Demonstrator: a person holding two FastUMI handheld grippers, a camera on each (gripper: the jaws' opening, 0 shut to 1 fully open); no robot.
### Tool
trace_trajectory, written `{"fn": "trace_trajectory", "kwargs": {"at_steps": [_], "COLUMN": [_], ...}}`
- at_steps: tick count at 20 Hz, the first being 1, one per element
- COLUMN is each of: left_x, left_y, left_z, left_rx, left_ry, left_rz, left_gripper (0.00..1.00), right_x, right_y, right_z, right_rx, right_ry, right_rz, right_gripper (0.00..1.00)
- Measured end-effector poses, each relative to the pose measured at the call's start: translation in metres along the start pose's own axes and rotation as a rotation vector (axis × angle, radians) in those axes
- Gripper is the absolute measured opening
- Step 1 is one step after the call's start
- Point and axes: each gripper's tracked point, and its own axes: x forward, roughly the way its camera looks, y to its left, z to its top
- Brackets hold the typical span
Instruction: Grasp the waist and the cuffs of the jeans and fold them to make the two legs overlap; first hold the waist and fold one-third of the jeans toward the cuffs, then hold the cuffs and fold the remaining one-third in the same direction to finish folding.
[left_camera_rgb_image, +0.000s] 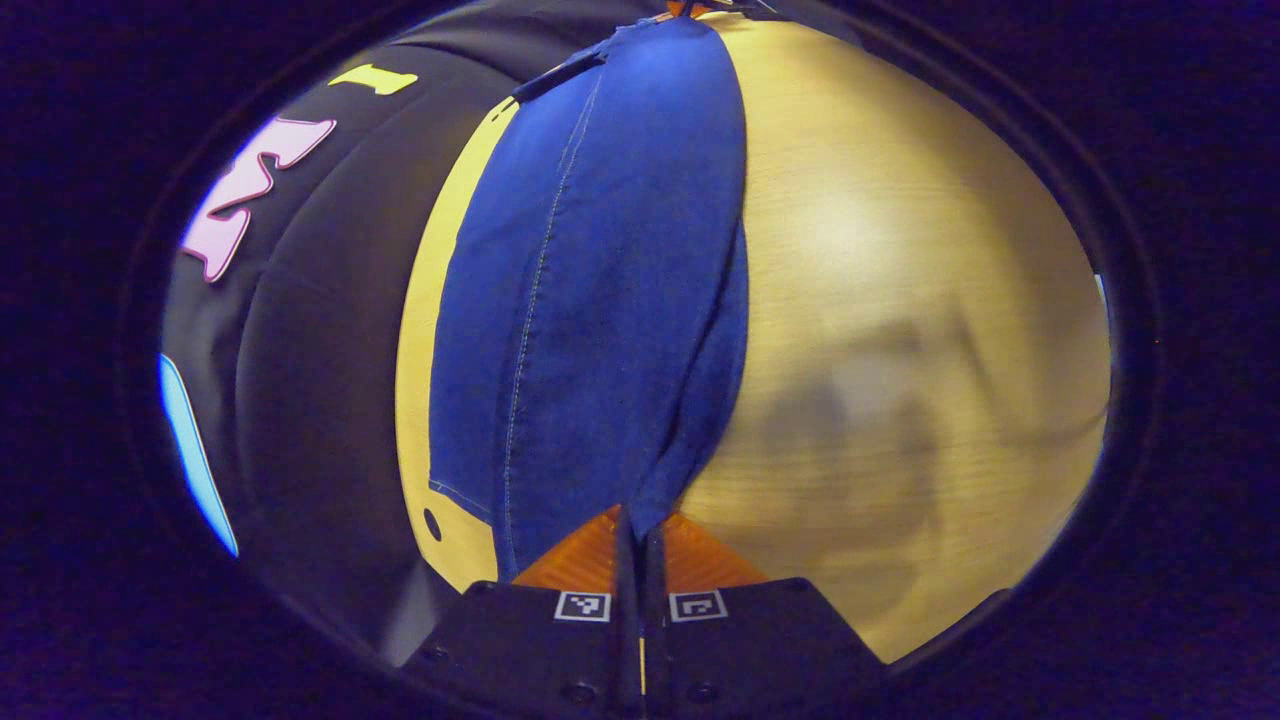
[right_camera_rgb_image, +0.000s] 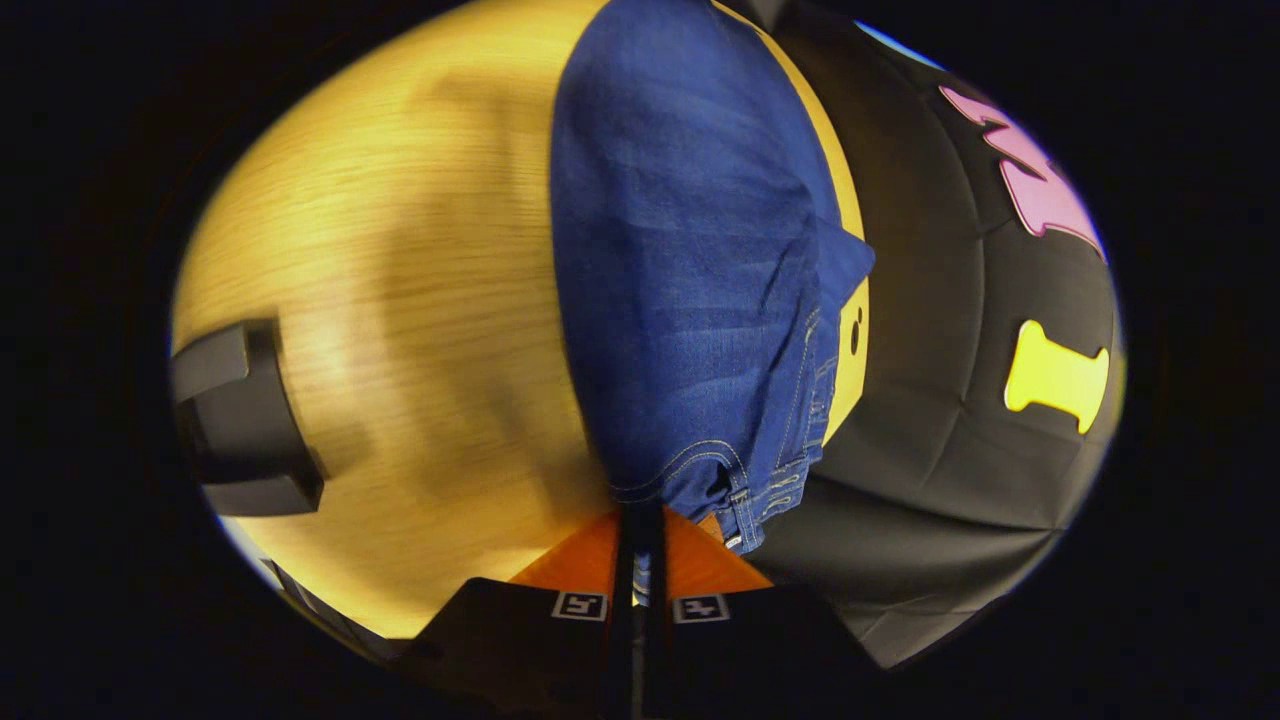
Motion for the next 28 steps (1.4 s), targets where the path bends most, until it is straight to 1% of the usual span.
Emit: {"fn": "trace_trajectory", "kwargs": {"at_steps": [2,3,5,7,8,10,13,15,18,20,22,24,26,28], "left_x": [-0.001,-0.003,-0.006,-0.011,-0.013,-0.021,-0.035,-0.044,-0.063,-0.069,-0.067,-0.058,-0.044,-0.023], "left_y": [-0.003,-0.003,-0.002,0.001,0.005,0.011,0.023,0.035,0.059,0.077,0.098,0.115,0.129,0.142], "left_z": [0.001,0.001,0.002,0.002,0.003,0.005,0.007,0.009,0.02,0.023,0.025,0.027,0.027,0.024], "left_rx": [-0.056,-0.077,-0.091,-0.096,-0.102,-0.126,-0.183,-0.255,-0.361,-0.412,-0.434,-0.451,-0.465,-0.443], "left_ry": [0.01,0.011,0.0,-0.006,-0.007,-0.009,-0.013,-0.029,-0.086,-0.109,-0.11,-0.112,-0.093,-0.058], "left_rz": [-0.031,-0.042,-0.077,-0.101,-0.103,-0.12,-0.185,-0.232,-0.304,-0.344,-0.353,-0.38,-0.424,-0.452], "left_gripper": [0.06,0.06,0.06,0.06,0.06,0.06,0.06,0.06,0.06,0.06,0.06,0.06,0.06,0.06], "right_x": [-0.001,-0.002,-0.003,-0.008,-0.013,-0.025,-0.047,-0.059,-0.071,-0.075,-0.085,-0.079,-0.061,-0.026], "right_y": [0.0,-0.001,-0.004,-0.009,-0.014,-0.029,-0.07,-0.1,-0.161,-0.2,-0.232,-0.261,-0.286,-0.296], "right_z": [0.002,0.002,0.002,0.004,0.004,0.004,0.004,0.005,0.007,0.013,0.016,0.027,0.039,0.043], "right_rx": [0.061,0.085,0.123,0.136,0.163,0.267,0.412,0.479,0.636,0.723,0.744,0.754,0.775,0.786], "right_ry": [0.018,0.025,0.032,0.034,0.037,0.035,0.011,-0.007,-0.044,-0.065,-0.079,-0.078,-0.064,-0.027], "right_rz": [0.012,0.022,0.031,0.015,0.005,-0.028,-0.093,-0.137,-0.195,-0.216,-0.232,-0.241,-0.235,-0.202], "right_gripper": [0.07,0.05,0.05,0.05,0.05,0.05,0.05,0.05,0.05,0.05,0.05,0.05,0.05,0.05]}}
